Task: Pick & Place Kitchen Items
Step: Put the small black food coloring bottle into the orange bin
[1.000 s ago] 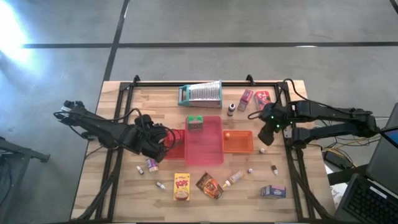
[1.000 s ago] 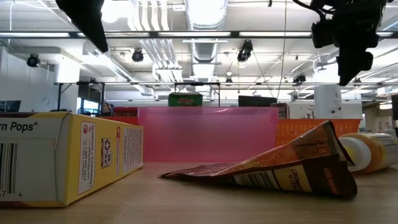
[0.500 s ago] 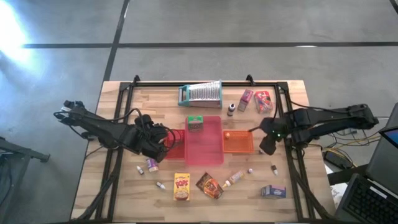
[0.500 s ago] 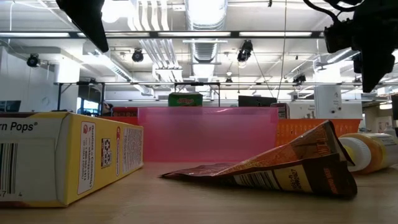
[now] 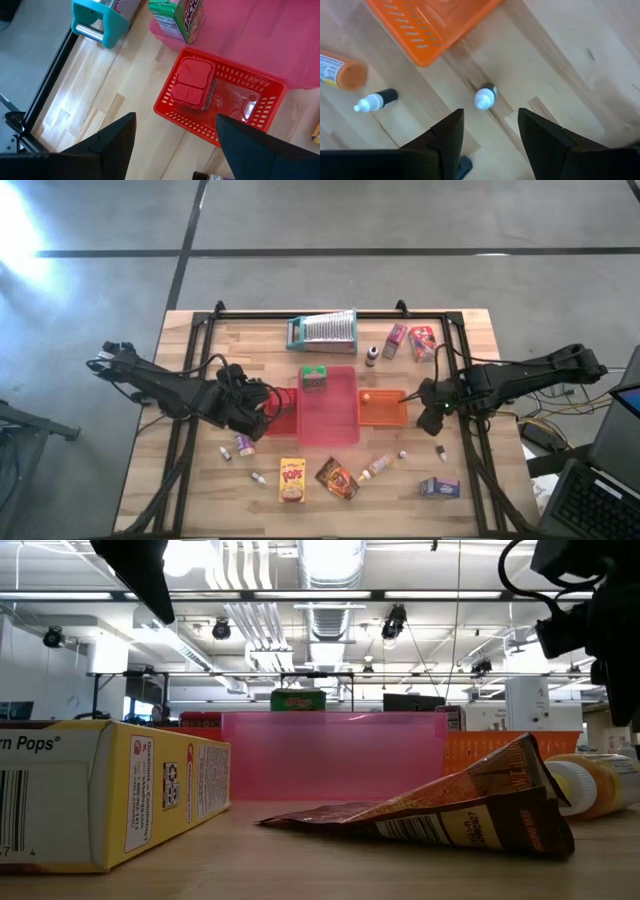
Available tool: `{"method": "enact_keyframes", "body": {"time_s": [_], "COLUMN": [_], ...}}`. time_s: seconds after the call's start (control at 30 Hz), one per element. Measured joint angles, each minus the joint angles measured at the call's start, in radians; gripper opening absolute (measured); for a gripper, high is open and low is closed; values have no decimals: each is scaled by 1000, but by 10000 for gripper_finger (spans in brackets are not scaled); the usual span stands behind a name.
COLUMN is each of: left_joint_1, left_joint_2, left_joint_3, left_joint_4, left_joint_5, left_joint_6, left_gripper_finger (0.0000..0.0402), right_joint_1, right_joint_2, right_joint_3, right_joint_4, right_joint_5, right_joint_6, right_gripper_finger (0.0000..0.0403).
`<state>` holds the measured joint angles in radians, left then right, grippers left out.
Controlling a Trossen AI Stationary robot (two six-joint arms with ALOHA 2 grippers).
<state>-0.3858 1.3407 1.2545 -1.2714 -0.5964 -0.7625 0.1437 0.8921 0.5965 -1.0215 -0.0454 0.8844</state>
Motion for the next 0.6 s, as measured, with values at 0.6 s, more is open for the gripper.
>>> {"method": "enact_keyframes", "body": {"time_s": [0.6], "left_joint_1": [0], "left_joint_2": [0], "left_joint_3": [0], "left_joint_4": [3], "left_joint_5": [0], "left_joint_6": [0], "left_gripper_finger": [276], "right_joint_1": [87], "right_joint_2": [114], "right_joint_3": [-45], "right_joint_4": [122], "right_joint_5": [2], "right_joint_6": [31], "right_gripper_finger": [169]}}
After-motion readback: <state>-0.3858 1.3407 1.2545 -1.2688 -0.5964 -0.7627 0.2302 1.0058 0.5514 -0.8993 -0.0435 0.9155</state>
